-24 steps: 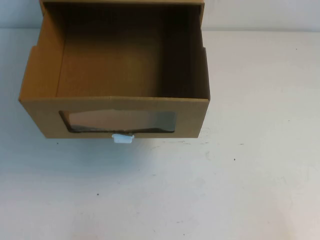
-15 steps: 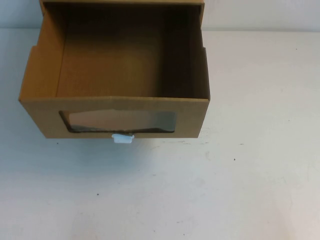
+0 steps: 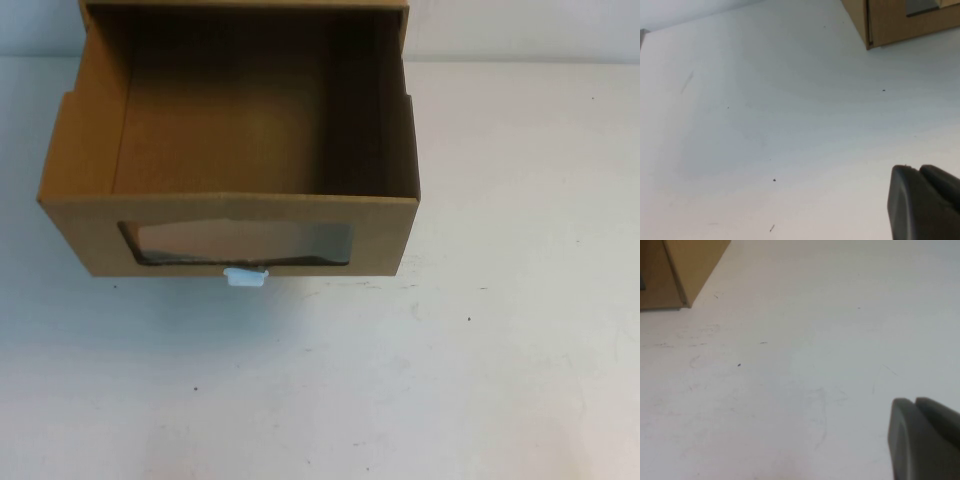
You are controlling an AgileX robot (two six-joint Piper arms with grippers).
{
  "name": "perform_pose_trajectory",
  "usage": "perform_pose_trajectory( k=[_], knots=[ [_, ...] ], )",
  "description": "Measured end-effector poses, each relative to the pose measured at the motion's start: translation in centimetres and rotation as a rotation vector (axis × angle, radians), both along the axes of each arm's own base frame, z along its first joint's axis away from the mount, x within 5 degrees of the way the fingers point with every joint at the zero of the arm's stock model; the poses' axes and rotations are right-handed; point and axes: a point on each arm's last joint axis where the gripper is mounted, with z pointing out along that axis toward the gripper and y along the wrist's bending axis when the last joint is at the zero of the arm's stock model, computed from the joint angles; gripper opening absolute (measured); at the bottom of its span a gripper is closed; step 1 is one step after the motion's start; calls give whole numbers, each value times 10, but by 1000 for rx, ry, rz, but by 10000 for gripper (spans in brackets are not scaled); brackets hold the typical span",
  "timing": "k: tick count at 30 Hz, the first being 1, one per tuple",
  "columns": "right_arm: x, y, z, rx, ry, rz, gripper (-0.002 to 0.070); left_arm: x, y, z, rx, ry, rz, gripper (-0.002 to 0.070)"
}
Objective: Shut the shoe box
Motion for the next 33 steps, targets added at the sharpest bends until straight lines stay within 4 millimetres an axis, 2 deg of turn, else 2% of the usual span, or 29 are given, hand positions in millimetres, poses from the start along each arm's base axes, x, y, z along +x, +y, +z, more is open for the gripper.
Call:
perform_pose_trajectory(
  k=[25, 30, 32, 33],
  knots=[
    [0, 0, 0, 0, 0, 0, -13, 0, 0, 0, 0, 0, 0, -5],
    [0, 0, 0, 0, 0, 0, -13, 1, 4, 3, 178, -44, -7, -5],
    [0, 0, 0, 0, 0, 0, -13, 2, 3, 6, 187, -76, -12, -5],
    [0, 0, 0, 0, 0, 0, -13, 2, 2, 8, 135, -100, -13, -5]
  ],
)
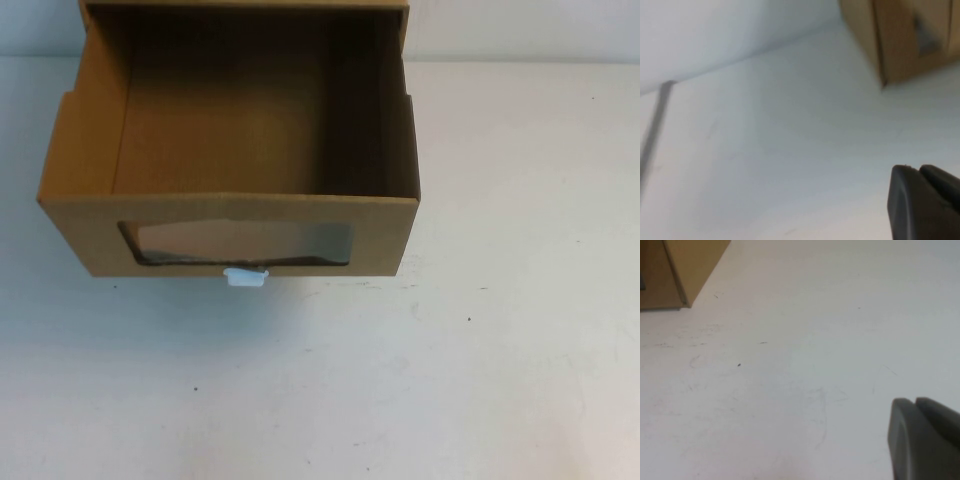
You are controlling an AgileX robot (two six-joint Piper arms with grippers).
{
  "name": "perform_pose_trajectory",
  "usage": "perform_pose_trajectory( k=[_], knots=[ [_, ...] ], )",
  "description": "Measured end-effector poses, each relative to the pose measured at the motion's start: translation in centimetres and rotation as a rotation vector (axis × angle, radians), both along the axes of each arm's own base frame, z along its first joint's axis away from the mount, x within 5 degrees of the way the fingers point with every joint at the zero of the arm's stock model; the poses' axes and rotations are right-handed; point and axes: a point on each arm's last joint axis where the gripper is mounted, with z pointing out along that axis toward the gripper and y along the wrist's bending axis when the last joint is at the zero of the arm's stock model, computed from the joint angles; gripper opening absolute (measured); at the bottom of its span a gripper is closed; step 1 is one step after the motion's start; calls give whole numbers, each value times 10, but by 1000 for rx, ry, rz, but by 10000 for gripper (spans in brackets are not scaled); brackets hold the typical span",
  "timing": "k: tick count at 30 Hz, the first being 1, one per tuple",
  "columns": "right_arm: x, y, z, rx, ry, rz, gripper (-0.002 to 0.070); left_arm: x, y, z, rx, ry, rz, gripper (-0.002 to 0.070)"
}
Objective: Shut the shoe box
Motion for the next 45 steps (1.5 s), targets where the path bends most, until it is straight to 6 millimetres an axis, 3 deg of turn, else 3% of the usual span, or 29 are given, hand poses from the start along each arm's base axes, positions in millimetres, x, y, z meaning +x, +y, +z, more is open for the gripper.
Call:
perform_pose_trajectory(
  k=[5, 8, 12, 19, 22, 24, 26, 30, 34, 37, 40, 45],
  knots=[
    [0, 0, 0, 0, 0, 0, -13, 1, -8, 12, -540, -93, -15, -5],
    [0, 0, 0, 0, 0, 0, -13, 1, -9, 18, -714, -137, -23, -5],
    [0, 0, 0, 0, 0, 0, -13, 1, -9, 25, -828, -195, -41, -5],
    [0, 0, 0, 0, 0, 0, -13, 1, -9, 30, -880, -237, -57, -5],
    [0, 0, 0, 0, 0, 0, -13, 1, -9, 27, -894, -184, -34, -5],
    [0, 0, 0, 0, 0, 0, -13, 0, -9, 35, -894, -105, -1, -5],
    [0, 0, 0, 0, 0, 0, -13, 1, -10, 53, -857, -23, 30, -5],
    [0, 0, 0, 0, 0, 0, -13, 14, -14, 110, -696, 109, 31, -5],
    [0, 0, 0, 0, 0, 0, -13, 51, -30, 175, -519, 222, -97, -5],
    [0, 0, 0, 0, 0, 0, -13, 82, -47, 209, -438, 306, -243, -5],
    [0, 0, 0, 0, 0, 0, -13, 110, -61, 234, -400, 347, -370, -5],
    [0, 0, 0, 0, 0, 0, -13, 145, -70, 251, -363, 304, -421, -5]
  ],
)
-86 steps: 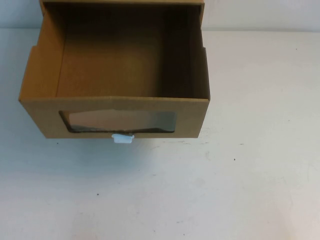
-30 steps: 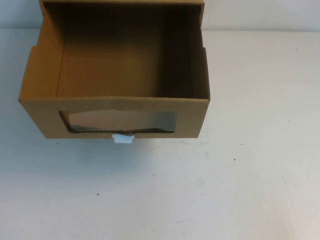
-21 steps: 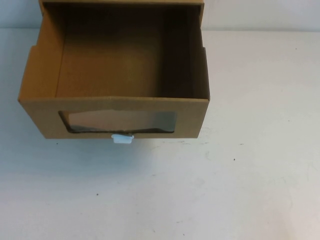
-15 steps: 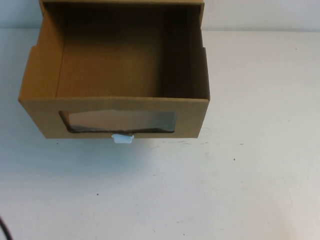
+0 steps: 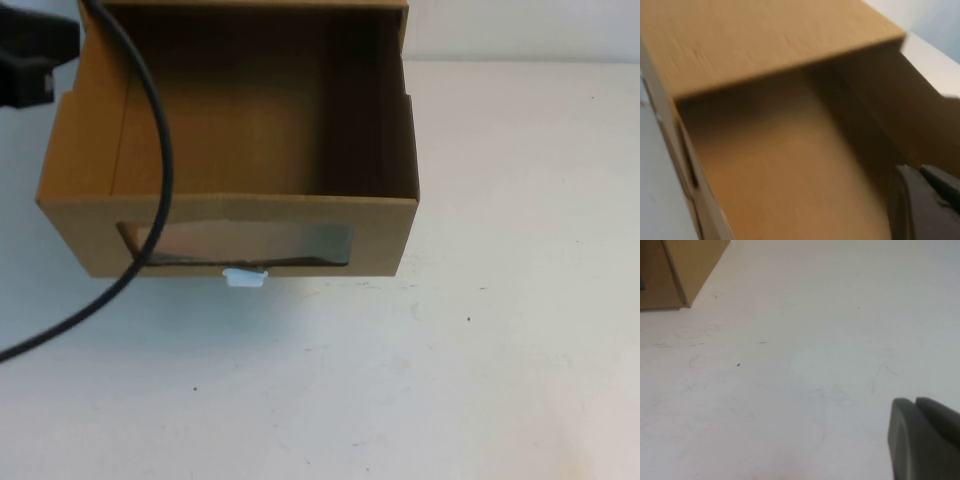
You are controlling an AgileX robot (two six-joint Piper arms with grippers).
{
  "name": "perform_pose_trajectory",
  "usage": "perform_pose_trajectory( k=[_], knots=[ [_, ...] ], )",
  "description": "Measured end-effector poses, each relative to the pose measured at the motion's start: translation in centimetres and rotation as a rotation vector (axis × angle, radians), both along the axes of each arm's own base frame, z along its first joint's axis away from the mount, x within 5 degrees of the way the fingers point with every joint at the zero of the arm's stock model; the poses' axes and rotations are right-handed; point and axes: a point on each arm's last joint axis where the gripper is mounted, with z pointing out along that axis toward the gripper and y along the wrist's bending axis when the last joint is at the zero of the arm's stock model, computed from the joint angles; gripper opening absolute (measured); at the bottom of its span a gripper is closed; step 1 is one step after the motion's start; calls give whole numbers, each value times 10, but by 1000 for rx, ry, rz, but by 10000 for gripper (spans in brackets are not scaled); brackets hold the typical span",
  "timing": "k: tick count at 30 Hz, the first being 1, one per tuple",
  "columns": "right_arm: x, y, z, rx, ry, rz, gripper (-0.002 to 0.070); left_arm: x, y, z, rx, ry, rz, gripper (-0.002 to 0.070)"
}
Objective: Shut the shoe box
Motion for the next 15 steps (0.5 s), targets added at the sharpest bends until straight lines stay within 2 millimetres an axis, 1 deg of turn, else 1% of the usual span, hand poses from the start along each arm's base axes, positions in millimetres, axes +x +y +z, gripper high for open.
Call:
perform_pose_trajectory(
  k=[3, 6, 10, 13, 15],
  knots=[
    [0, 0, 0, 0, 0, 0, -13, 19, -1, 6, 14, -56, 17, -5],
    [0, 0, 0, 0, 0, 0, -13, 44, -5, 15, 36, -76, 5, -5],
    [0, 0, 0, 0, 0, 0, -13, 91, -15, 31, 52, -70, -40, -5],
    [0, 0, 0, 0, 0, 0, -13, 125, -24, 37, 60, -45, -88, -5],
    [0, 0, 0, 0, 0, 0, -13, 144, -31, 37, 46, -10, -131, -5]
  ],
)
